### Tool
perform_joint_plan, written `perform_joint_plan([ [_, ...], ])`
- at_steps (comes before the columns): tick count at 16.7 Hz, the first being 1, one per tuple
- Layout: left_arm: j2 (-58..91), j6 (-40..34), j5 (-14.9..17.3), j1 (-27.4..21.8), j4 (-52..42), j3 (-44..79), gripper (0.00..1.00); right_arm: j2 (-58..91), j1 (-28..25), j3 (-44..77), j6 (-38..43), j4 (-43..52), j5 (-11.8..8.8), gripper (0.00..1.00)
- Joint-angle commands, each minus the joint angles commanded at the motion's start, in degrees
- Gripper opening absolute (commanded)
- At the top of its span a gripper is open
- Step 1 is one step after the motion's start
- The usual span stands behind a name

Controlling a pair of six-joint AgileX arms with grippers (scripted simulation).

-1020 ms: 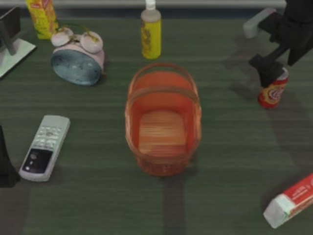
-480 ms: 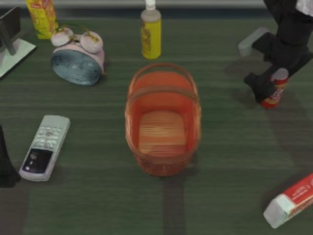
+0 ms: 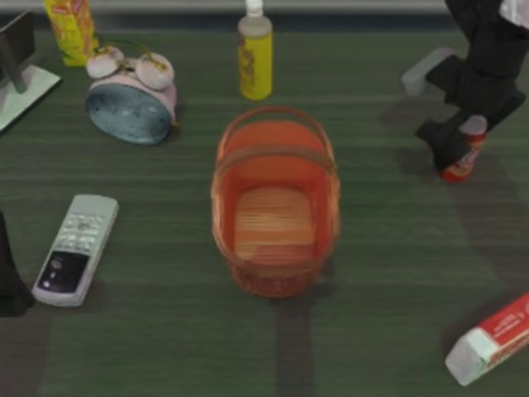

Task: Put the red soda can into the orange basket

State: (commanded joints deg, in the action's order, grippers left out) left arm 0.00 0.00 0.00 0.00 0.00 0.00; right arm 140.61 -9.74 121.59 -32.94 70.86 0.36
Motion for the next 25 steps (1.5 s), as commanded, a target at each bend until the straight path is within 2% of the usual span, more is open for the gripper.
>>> perform_joint_plan([
  [8, 0.0, 0.0, 0.0, 0.0, 0.0, 0.0, 1.00, 0.0, 0.0, 0.0, 0.0, 0.0, 0.0, 0.02],
  [19, 0.0, 0.0, 0.0, 0.0, 0.0, 0.0, 1.00, -0.1, 0.1, -0.3, 0.2, -0.5, -0.4, 0.00],
  [22, 0.0, 0.0, 0.0, 0.0, 0.0, 0.0, 1.00, -0.8, -0.6, -2.8, 2.0, -5.9, -3.8, 0.00],
  [25, 0.0, 0.0, 0.0, 0.0, 0.0, 0.0, 1.00, -2.3, -1.5, -7.2, 5.4, -16.8, -10.2, 0.00],
])
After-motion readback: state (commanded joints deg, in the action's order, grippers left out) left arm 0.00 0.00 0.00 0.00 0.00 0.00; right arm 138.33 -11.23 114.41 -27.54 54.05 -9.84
